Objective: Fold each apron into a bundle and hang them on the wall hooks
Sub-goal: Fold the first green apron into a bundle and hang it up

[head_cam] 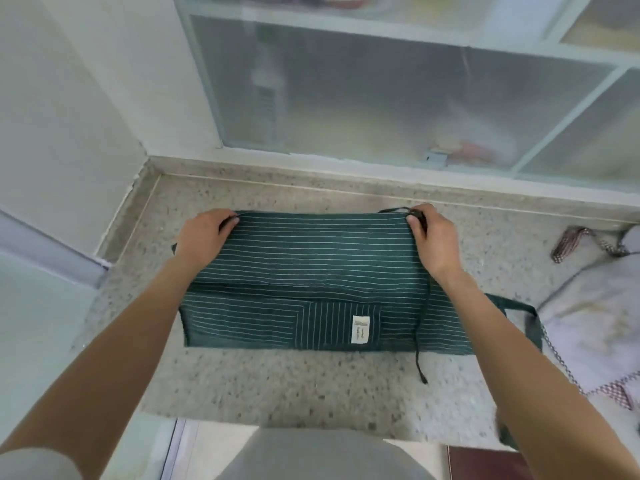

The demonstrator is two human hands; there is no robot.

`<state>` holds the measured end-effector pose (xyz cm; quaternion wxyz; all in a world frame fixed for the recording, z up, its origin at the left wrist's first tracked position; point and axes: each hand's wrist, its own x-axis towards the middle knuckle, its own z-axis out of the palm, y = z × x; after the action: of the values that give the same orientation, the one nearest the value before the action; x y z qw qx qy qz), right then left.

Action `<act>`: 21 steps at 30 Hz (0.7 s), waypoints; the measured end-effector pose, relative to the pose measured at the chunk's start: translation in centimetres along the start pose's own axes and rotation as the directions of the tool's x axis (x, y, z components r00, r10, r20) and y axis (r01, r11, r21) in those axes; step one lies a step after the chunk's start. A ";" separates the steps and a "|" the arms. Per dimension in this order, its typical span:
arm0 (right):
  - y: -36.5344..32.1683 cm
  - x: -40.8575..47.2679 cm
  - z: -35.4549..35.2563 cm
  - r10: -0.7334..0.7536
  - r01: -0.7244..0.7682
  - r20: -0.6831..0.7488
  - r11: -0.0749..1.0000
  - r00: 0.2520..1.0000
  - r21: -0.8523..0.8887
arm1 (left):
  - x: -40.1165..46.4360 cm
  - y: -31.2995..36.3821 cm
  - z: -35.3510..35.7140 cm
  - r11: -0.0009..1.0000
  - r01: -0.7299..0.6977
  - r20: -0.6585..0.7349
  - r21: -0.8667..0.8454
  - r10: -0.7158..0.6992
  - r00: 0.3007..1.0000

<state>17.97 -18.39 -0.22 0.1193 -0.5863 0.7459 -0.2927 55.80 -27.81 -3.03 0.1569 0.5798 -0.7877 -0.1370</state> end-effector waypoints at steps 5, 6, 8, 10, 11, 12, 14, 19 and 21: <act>1.1 5.9 3.0 0.102 -0.085 0.118 0.986 0.988 -0.142 | 6.0 -2.6 2.8 0.998 0.044 0.151 0.052 -0.051 0.987; 1.6 6.9 4.0 0.129 -0.102 0.157 0.980 0.979 -0.170 | 7.0 -3.2 3.5 0.996 0.058 0.191 0.066 -0.070 0.979; 2.6 8.2 5.8 0.172 -0.126 0.227 0.971 0.958 -0.205 | 8.1 -4.1 4.9 0.993 0.083 0.259 0.086 -0.103 0.960; 3.7 9.4 7.8 0.209 -0.143 0.294 0.962 0.933 -0.232 | 9.2 -4.8 6.2 0.990 0.087 0.313 0.107 -0.117 0.943; 4.1 9.8 8.5 0.224 -0.149 0.323 0.959 0.920 -0.240 | 9.6 -5.1 6.6 0.990 0.078 0.339 0.119 -0.114 0.934; 4.6 10.3 9.3 0.239 -0.152 0.350 0.954 0.906 -0.260 | 10.1 -5.4 7.0 0.989 0.067 0.360 0.130 -0.110 0.926; 5.3 10.9 10.2 0.249 -0.113 0.393 0.934 0.885 -0.338 | 10.6 -5.6 7.6 0.988 0.055 0.391 0.146 -0.108 0.914; 6.1 11.8 11.8 0.269 -0.036 0.378 0.853 0.886 -0.521 | 11.4 -6.6 8.4 0.989 0.050 0.356 0.137 -0.096 0.930; 6.0 12.4 12.5 0.287 -0.023 0.357 0.807 0.889 -0.591 | 11.5 -6.9 8.7 0.988 0.044 0.306 0.149 -0.088 0.948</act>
<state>16.16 -32.97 -11.58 0.1238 -0.5797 0.8001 0.0920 55.10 -40.49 -12.70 -0.0152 0.5866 -0.7903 -0.1764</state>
